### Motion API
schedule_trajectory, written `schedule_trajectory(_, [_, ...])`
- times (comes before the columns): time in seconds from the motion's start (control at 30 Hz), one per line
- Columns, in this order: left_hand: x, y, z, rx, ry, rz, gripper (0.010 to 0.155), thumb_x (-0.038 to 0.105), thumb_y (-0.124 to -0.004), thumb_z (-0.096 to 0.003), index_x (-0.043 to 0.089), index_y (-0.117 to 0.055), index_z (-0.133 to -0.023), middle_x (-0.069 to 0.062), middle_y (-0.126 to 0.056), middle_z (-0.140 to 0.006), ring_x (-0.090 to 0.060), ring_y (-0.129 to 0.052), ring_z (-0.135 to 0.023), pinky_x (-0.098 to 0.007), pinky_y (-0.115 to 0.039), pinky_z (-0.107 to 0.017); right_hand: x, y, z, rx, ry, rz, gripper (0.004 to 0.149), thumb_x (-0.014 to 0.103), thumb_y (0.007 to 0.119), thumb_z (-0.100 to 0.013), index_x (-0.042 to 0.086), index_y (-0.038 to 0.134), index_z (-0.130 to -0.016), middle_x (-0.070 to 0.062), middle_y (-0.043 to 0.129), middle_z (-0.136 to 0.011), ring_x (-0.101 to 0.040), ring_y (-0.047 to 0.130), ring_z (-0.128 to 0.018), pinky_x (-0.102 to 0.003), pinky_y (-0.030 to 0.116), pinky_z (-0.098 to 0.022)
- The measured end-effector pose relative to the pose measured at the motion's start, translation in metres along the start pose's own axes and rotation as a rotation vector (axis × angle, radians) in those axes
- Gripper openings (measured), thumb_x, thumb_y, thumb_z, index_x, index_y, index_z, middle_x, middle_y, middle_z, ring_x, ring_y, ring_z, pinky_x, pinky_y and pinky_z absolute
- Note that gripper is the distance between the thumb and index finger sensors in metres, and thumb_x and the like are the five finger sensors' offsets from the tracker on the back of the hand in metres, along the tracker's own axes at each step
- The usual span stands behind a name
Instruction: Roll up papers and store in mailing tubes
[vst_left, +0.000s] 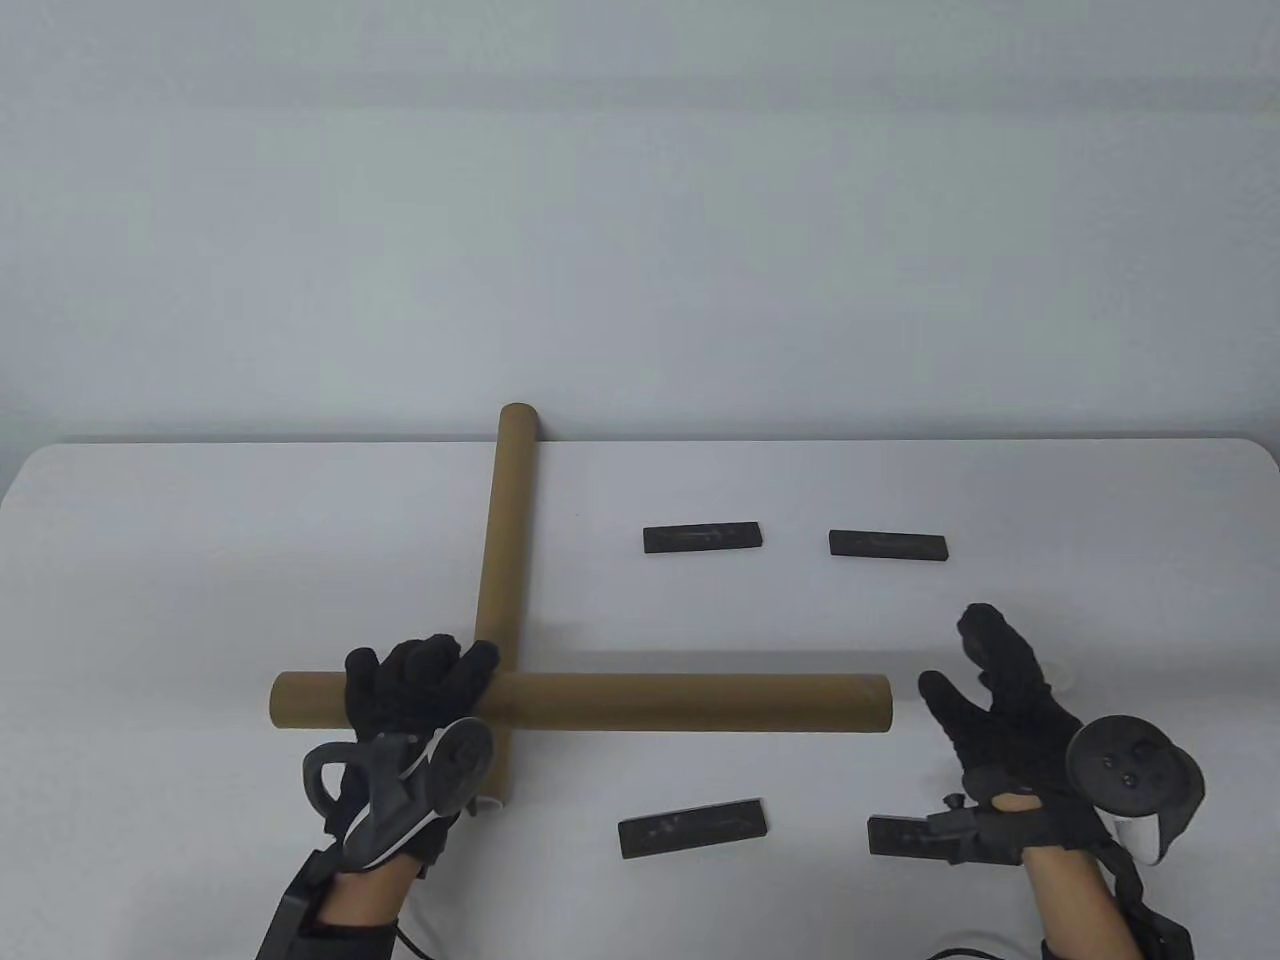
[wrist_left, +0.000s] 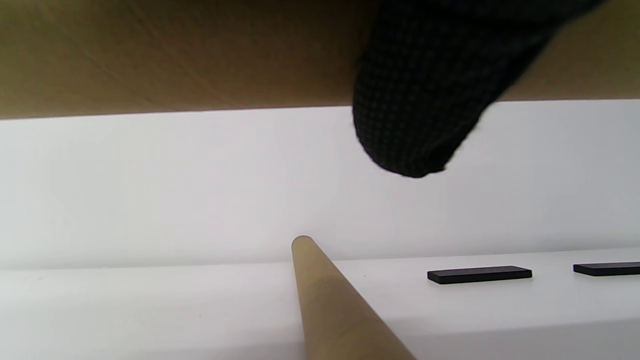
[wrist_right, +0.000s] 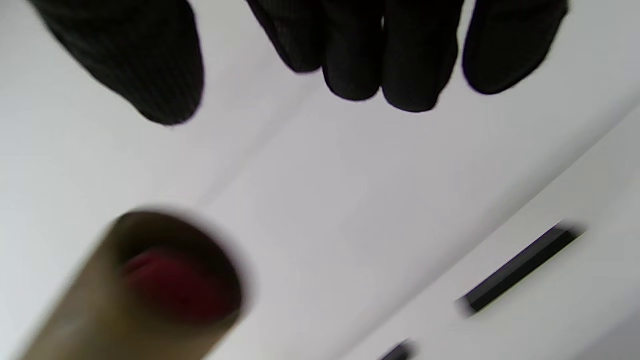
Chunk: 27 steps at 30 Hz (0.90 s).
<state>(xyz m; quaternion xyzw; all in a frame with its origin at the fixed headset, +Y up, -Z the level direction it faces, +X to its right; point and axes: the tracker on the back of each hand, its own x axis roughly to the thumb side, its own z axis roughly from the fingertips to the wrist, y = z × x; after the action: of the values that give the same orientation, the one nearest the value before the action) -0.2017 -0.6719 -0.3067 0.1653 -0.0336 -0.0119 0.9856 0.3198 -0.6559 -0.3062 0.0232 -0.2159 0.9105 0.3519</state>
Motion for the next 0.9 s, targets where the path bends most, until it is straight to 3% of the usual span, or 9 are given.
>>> schedule_trajectory(0.1, [-0.005,-0.002,-0.001,-0.013,0.022,0.000,0.076,0.042,-0.101,-0.0306,0.050,-0.060,-0.094,0.005,-0.064,-0.103,-0.023,-0.077,-0.098,-0.063,-0.051,-0.076,-0.026,-0.006,-0.016,0.218,0.200,0.254,0.079,0.050,0.087,-0.051,0.004,0.061,-0.111,-0.026,0.064,-0.110,-0.062,0.070,-0.095,-0.075,0.063,-0.062])
schedule_trajectory(0.27, [-0.007,0.000,-0.001,-0.021,0.020,0.025,0.077,0.042,-0.102,-0.0299,0.049,-0.061,-0.094,0.005,-0.065,-0.103,-0.023,-0.077,-0.098,-0.063,-0.051,-0.076,-0.080,0.008,-0.036,0.418,0.293,0.510,0.079,0.047,0.088,-0.050,0.007,0.059,-0.112,-0.025,0.061,-0.112,-0.062,0.067,-0.097,-0.076,0.063,-0.062])
schedule_trajectory(0.47, [-0.005,0.001,0.000,-0.018,0.012,0.017,0.077,0.042,-0.101,-0.0300,0.050,-0.060,-0.094,0.005,-0.065,-0.103,-0.023,-0.078,-0.098,-0.062,-0.051,-0.076,-0.132,0.030,-0.063,0.546,0.480,0.702,0.083,0.044,0.088,-0.050,0.015,0.047,-0.116,-0.017,0.049,-0.119,-0.060,0.060,-0.104,-0.074,0.059,-0.068])
schedule_trajectory(0.63, [-0.004,-0.001,-0.001,-0.031,0.007,0.013,0.076,0.042,-0.101,-0.0304,0.050,-0.060,-0.094,0.005,-0.065,-0.103,-0.022,-0.078,-0.098,-0.062,-0.051,-0.076,-0.144,0.047,-0.071,0.589,0.515,0.735,0.082,0.041,0.090,-0.049,0.022,0.044,-0.115,-0.014,0.048,-0.120,-0.056,0.068,-0.103,-0.073,0.064,-0.067])
schedule_trajectory(0.73, [-0.005,-0.004,-0.001,-0.041,0.010,0.012,0.077,0.042,-0.102,-0.0298,0.050,-0.061,-0.094,0.006,-0.065,-0.103,-0.022,-0.078,-0.098,-0.062,-0.051,-0.076,-0.146,0.056,-0.072,0.620,0.473,0.808,0.074,0.038,0.090,-0.049,0.024,0.053,-0.113,-0.012,0.055,-0.118,-0.048,0.076,-0.100,-0.067,0.066,-0.069])
schedule_trajectory(0.83, [-0.005,-0.004,-0.002,-0.049,0.011,0.010,0.076,0.042,-0.101,-0.0303,0.050,-0.061,-0.094,0.006,-0.065,-0.103,-0.022,-0.077,-0.099,-0.062,-0.051,-0.077,-0.145,0.056,-0.072,0.540,0.437,0.814,0.063,0.035,0.092,-0.047,0.022,0.070,-0.105,-0.013,0.075,-0.105,-0.041,0.089,-0.086,-0.061,0.073,-0.066])
schedule_trajectory(0.9, [-0.005,-0.003,-0.002,-0.053,0.010,0.010,0.077,0.042,-0.102,-0.0298,0.050,-0.061,-0.094,0.006,-0.065,-0.103,-0.022,-0.077,-0.098,-0.062,-0.051,-0.077,-0.144,0.057,-0.072,0.584,0.450,0.788,0.064,0.036,0.092,-0.047,0.021,0.069,-0.105,-0.015,0.075,-0.103,-0.042,0.089,-0.084,-0.062,0.073,-0.066])
